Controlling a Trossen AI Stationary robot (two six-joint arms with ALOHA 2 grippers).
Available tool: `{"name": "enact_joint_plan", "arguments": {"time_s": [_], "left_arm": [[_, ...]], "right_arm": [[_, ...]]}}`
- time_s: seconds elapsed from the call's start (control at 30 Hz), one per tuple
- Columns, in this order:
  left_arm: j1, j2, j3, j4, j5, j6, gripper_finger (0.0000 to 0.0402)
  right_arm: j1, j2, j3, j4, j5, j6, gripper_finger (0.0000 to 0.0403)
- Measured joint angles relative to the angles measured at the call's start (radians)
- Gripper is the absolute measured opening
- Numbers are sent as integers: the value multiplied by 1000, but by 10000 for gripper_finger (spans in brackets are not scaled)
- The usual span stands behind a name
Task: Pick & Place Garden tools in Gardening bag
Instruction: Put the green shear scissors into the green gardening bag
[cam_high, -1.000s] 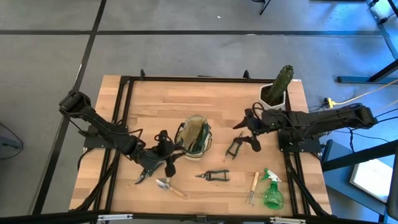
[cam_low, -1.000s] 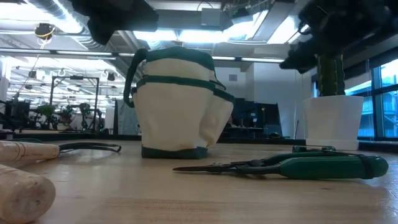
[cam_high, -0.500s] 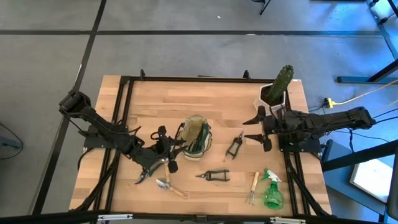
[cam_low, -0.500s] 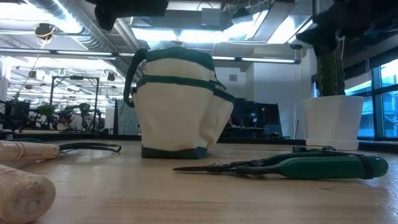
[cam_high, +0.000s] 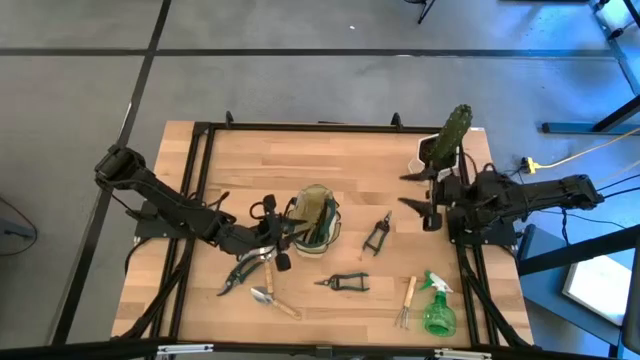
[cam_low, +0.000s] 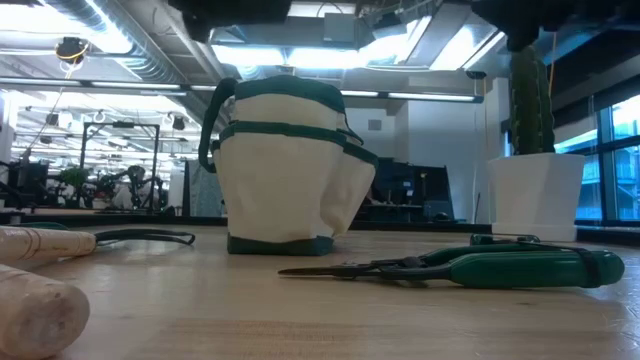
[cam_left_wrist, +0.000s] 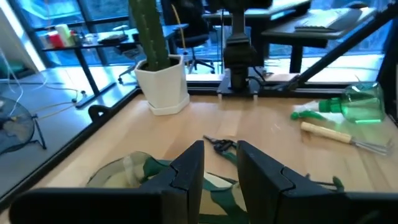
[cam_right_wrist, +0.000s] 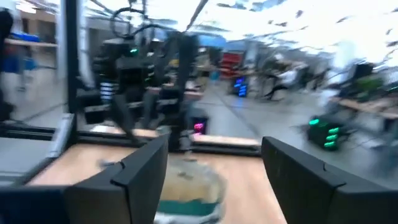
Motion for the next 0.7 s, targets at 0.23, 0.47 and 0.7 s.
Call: {"name": "enact_joint_plan", "arguments": {"time_s": [0.23, 0.47, 0.7], "left_arm": [[124, -7, 0, 99, 190, 110, 88], [221, -28, -1, 166, 469, 133, 88], [240, -30, -1, 399, 824, 150, 88]], "right_arm": [[-91, 26, 129, -89, -186, -75, 264], [-118, 41, 165, -259, -231, -73, 264], [-118, 41, 165, -276, -98, -74, 264]]}}
